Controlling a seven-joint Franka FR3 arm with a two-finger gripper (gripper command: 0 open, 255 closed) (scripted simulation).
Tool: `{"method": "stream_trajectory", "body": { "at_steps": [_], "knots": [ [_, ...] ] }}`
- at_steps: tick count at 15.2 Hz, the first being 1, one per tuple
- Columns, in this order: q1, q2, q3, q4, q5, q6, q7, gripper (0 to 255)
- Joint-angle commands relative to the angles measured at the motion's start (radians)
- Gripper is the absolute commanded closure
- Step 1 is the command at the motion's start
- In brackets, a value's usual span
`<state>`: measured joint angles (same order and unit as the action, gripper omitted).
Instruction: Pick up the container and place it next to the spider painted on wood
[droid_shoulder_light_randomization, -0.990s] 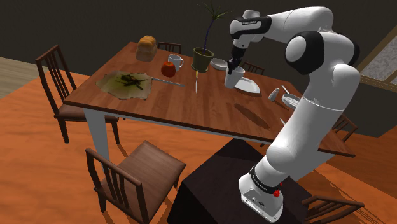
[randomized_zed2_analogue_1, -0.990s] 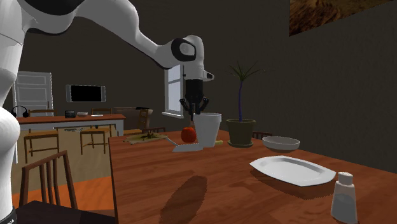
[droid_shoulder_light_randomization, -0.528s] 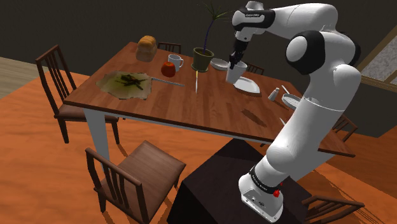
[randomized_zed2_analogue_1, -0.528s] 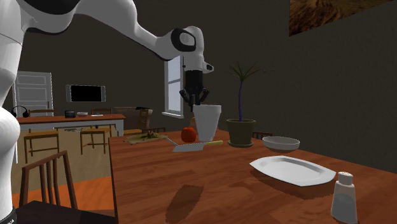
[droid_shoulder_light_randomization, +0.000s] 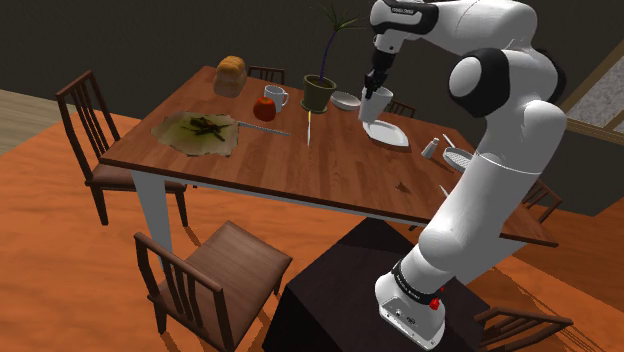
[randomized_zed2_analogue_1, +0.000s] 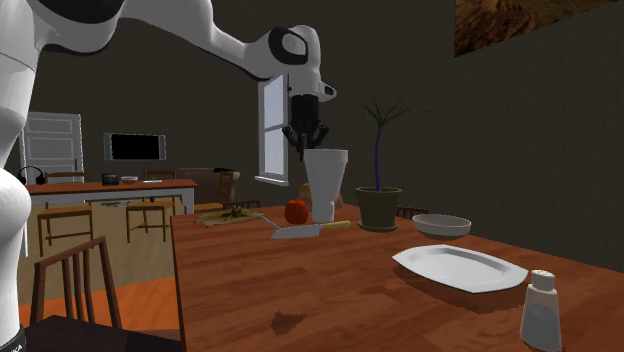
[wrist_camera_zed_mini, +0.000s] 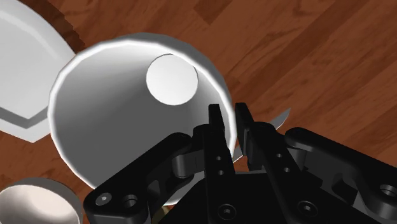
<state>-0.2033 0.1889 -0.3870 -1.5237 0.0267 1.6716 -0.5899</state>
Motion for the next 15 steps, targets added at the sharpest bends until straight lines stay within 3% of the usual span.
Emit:
{"method": "stream_trajectory", "body": {
  "at_steps": [1,6,15],
  "knots": [
    [-0.002,0.002,-0.001,0.031,0.001,-0.029,-0.003,255],
    [-0.007,0.013,-0.003,0.102,0.005,-0.089,-0.007,255],
    [0.106,0.058,0.071,0.101,0.010,-0.048,0.180,255]
  ]
}}
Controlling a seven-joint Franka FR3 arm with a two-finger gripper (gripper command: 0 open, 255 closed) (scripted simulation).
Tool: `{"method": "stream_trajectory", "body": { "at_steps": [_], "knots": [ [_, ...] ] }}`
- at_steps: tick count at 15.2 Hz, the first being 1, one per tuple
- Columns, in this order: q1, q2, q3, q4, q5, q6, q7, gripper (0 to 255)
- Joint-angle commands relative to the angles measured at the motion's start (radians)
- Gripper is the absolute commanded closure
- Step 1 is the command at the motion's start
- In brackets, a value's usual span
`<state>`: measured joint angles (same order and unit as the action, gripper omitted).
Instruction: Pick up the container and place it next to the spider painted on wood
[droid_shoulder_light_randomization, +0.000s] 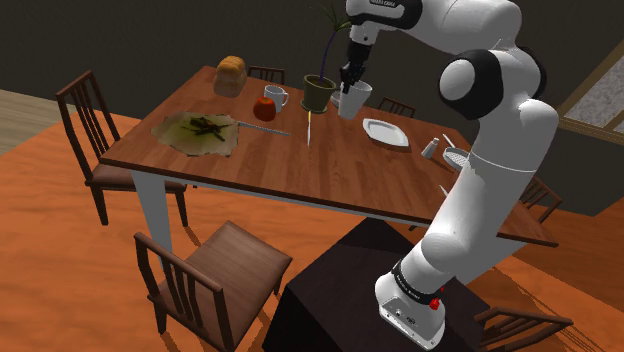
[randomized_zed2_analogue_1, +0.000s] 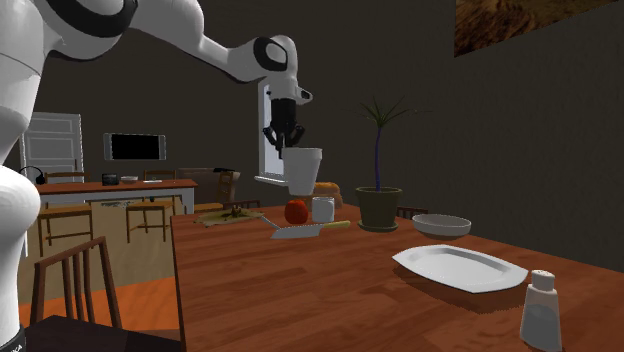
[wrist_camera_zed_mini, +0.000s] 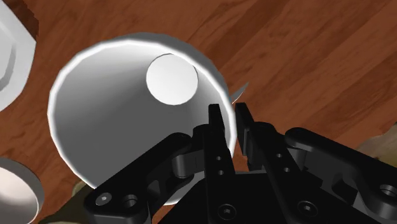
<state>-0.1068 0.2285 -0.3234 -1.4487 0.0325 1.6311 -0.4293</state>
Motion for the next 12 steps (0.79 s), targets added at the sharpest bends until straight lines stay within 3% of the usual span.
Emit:
{"method": "stream_trajectory", "body": {
  "at_steps": [1,12],
  "knots": [
    [0.021,0.028,0.015,0.032,0.006,-0.005,0.039,255],
    [0.133,0.210,0.091,0.220,0.035,-0.017,0.236,255]
  ]
}}
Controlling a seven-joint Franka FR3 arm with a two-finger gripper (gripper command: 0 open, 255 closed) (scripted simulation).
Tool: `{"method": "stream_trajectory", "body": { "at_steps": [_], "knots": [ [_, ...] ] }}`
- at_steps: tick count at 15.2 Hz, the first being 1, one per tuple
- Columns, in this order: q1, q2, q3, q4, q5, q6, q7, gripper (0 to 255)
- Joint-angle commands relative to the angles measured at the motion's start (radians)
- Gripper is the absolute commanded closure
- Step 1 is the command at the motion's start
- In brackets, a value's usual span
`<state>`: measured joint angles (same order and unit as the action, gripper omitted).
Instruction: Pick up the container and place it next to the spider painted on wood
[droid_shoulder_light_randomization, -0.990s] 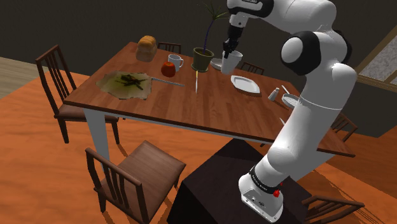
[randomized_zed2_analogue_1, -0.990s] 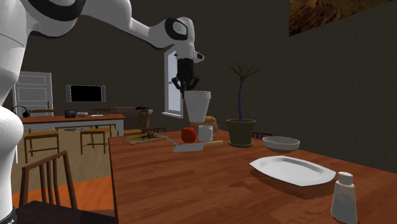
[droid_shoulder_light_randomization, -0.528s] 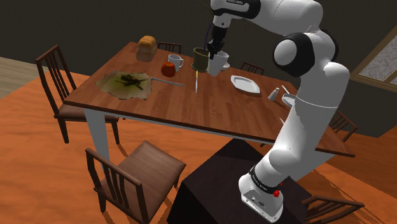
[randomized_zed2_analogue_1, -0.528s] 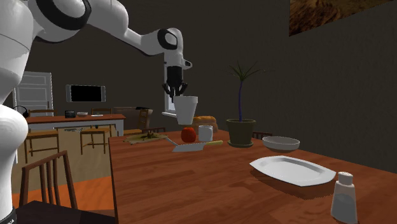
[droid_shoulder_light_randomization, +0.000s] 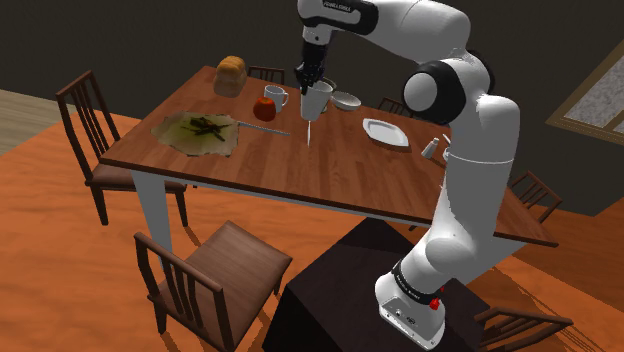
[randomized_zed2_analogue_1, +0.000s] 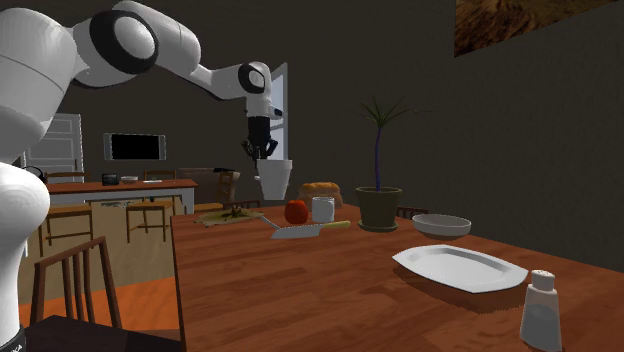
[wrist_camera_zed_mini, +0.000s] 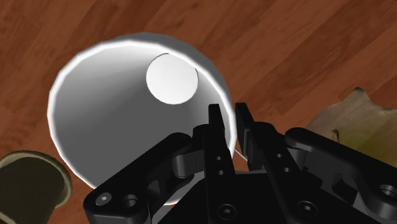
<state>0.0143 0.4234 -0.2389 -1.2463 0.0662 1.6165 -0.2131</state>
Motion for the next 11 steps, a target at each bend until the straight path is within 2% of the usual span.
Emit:
{"method": "stream_trajectory", "body": {
  "at_steps": [1,3,4,11],
  "knots": [
    [0.020,0.039,0.012,0.047,0.005,-0.008,0.036,255],
    [0.037,0.092,0.024,0.116,0.011,-0.024,0.069,255],
    [0.050,0.145,0.033,0.188,0.017,-0.044,0.097,255],
    [0.060,0.125,0.033,0.061,0.014,0.063,0.096,255]
  ]
}}
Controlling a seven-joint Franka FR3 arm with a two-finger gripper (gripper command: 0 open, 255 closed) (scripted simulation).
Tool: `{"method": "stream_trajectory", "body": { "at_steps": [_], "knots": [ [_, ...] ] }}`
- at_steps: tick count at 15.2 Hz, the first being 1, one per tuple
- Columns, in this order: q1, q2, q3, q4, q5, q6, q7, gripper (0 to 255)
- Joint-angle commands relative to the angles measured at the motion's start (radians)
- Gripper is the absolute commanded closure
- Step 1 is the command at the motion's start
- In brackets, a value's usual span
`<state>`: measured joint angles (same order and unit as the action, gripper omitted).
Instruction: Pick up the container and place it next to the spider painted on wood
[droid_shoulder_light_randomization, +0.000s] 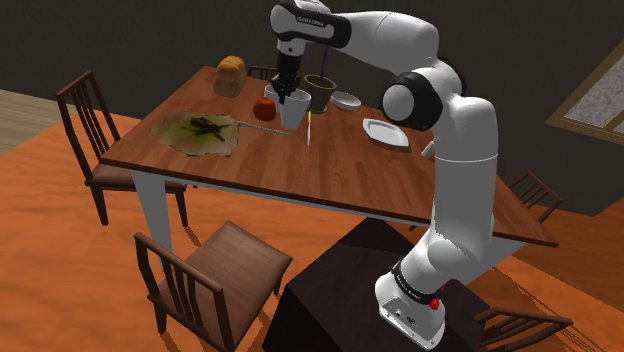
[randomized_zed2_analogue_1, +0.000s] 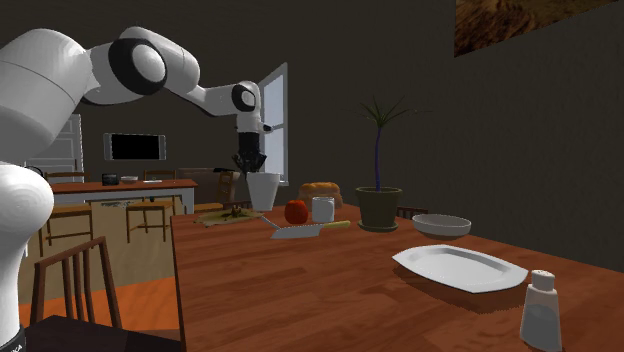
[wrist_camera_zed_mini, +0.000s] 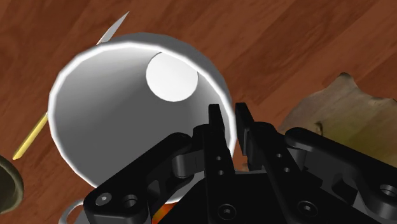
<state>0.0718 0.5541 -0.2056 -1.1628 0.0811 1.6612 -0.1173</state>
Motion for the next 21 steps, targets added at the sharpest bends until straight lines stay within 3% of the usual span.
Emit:
{"method": "stream_trajectory", "body": {
  "at_steps": [1,15,21],
  "knots": [
    [0.003,-0.007,0.000,-0.038,-0.001,0.032,0.000,255],
    [0.011,0.009,0.004,-0.203,0.004,0.212,-0.002,255],
    [0.011,0.010,0.004,-0.207,0.004,0.217,-0.002,255]
  ]
}}
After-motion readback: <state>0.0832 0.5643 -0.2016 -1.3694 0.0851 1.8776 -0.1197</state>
